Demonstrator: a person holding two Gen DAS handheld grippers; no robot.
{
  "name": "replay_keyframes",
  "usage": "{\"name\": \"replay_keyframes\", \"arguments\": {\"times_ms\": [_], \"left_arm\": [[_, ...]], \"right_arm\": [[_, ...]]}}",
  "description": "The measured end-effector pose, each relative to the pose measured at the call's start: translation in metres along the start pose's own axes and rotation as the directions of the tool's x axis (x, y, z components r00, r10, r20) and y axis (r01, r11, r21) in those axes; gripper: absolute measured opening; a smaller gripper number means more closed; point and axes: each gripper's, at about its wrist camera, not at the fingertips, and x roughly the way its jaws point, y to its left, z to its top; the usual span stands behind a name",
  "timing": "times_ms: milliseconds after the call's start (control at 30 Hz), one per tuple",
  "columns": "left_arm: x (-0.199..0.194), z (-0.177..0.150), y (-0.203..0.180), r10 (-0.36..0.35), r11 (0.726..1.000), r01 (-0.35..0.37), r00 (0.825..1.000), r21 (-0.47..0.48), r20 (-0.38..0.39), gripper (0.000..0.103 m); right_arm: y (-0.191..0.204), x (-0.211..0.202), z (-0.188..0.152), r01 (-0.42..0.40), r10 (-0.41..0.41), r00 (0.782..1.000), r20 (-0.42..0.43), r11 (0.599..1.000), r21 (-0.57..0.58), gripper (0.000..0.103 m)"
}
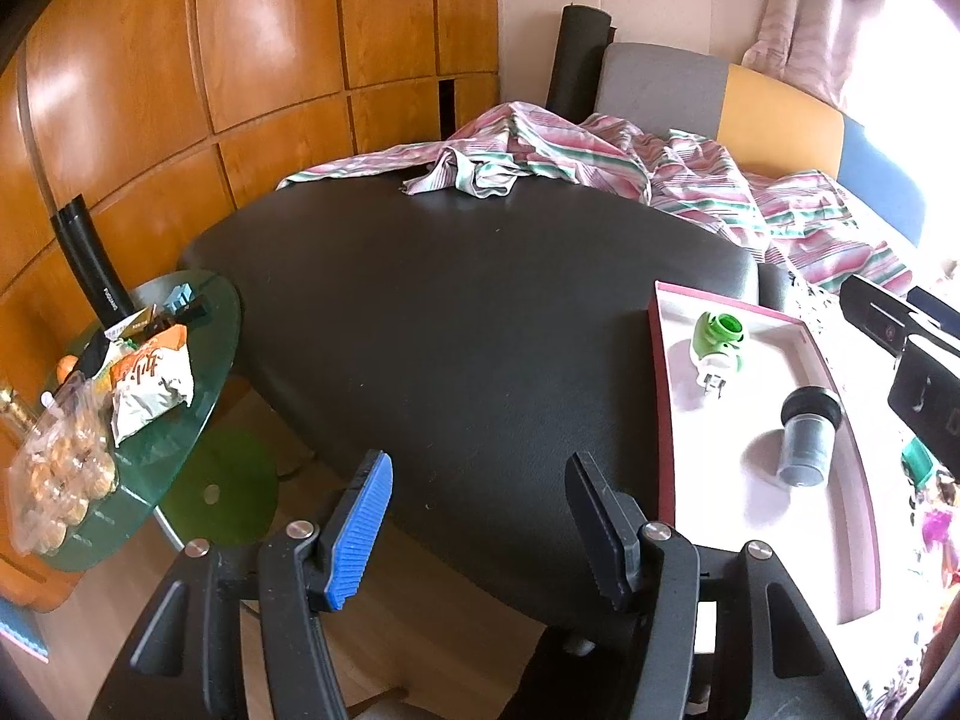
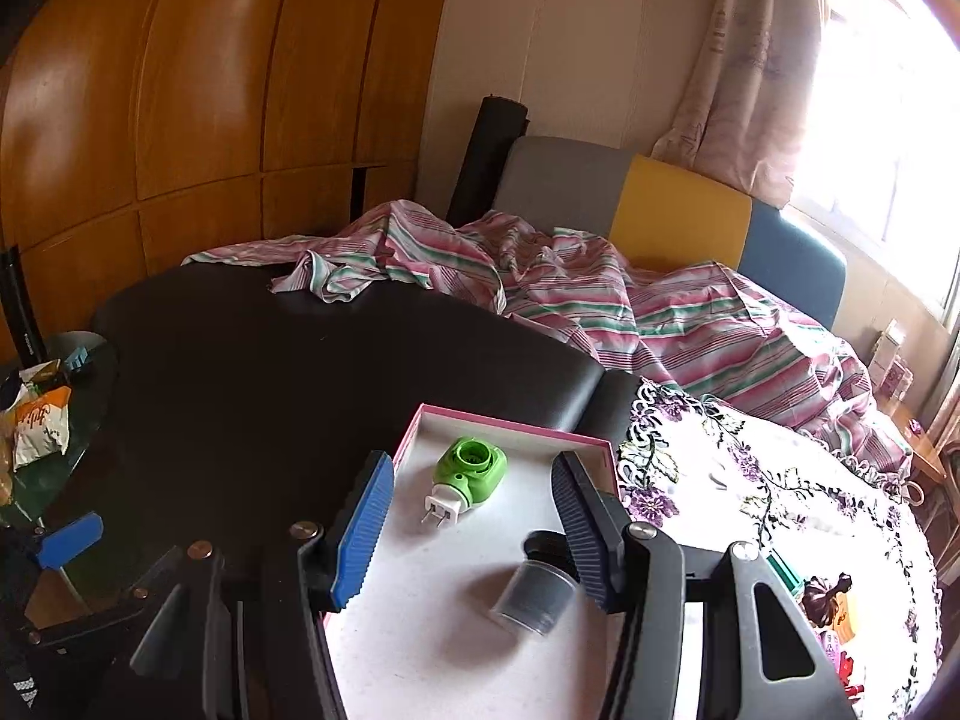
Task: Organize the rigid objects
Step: 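Withdraw the right gripper from the tray, then move both grippers back toward the remaining objects on the tablecloth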
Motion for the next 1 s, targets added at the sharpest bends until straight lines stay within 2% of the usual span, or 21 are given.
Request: {"name": "replay_keyframes", "arguments": {"times_ms": [433, 633, 800, 1000], "left_arm": [[-0.011, 0.001, -0.021, -0.022, 0.998, 0.021, 1.0, 0.057, 0.02, 0.061], [-0.017, 0.004, -0.049, -0.061, 0.989, 0.054, 0.997, 0.14, 0.04, 0.061], [-0.025, 0.005, -0.088, -0.143, 0.965, 0.127, 0.988, 0.23, 0.051, 0.061], [-0.042, 0.001, -0.139, -0.244, 0.913, 0.208, 0.968, 0.35, 0.06, 0.061]], "right_arm": [[-0.026, -0.006, -0.006, 0.035, -0.035, 0.999, 0.003, 0.999, 0.039, 0.056], [-0.064, 0.003, -0.022, 0.077, -0.073, 0.996, -0.058, 0.995, 0.062, 0.056], [-0.114, 0.012, -0.047, 0.173, -0.16, 0.976, -0.148, 0.982, 0.078, 0.056], [-0.191, 0.011, -0.082, 0.279, -0.234, 0.936, -0.263, 0.949, 0.149, 0.056]]}}
